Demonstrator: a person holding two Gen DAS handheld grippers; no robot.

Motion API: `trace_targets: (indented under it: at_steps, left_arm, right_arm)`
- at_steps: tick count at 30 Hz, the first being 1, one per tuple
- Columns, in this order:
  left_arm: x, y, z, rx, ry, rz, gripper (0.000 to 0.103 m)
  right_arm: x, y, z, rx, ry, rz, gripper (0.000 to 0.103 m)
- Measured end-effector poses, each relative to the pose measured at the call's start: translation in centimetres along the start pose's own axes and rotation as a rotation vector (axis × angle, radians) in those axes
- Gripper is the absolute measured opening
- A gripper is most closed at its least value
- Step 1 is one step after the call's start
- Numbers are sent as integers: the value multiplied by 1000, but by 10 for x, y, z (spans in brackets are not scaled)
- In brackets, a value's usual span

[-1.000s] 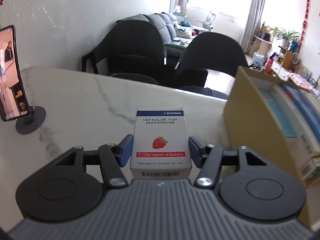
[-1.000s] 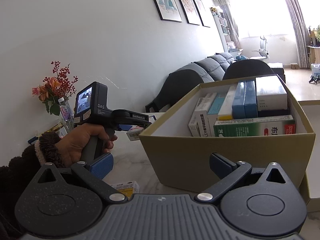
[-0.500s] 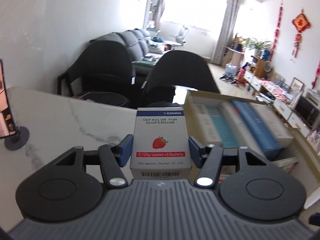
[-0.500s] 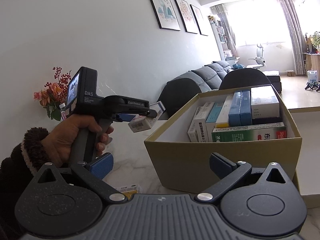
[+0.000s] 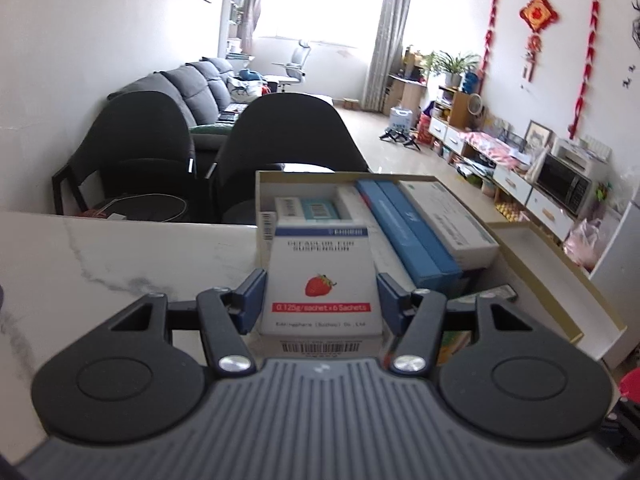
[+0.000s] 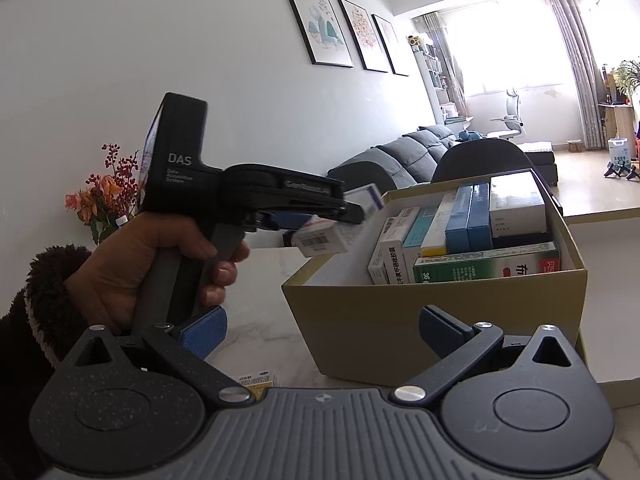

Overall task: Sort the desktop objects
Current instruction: 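Lift and carry the Cefaclor box with the left gripper over the cardboard box, then lower the Cefaclor box into the cardboard box and open the left gripper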

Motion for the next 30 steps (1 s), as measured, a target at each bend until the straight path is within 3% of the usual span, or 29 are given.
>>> trace_targets:
  at_steps: [18, 30]
  left_arm:
    - [32, 17, 20, 39, -73, -48, 57]
    - [17, 11, 20, 23, -52, -39, 59]
  right_arm:
    - [-8, 11, 2, 34, 6, 4, 102]
    - [-15, 10, 3, 27, 9, 11, 102]
Point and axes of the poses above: each gripper's, at about its wrist camera, not at the fingertips, and x roughly the way its jaws point, y to its right, z to its underside, the point moved 10 cm from there along x, roughly the way its jaws point, and after that the axes turned 6 degrees about -y, right-handed, at the moved point
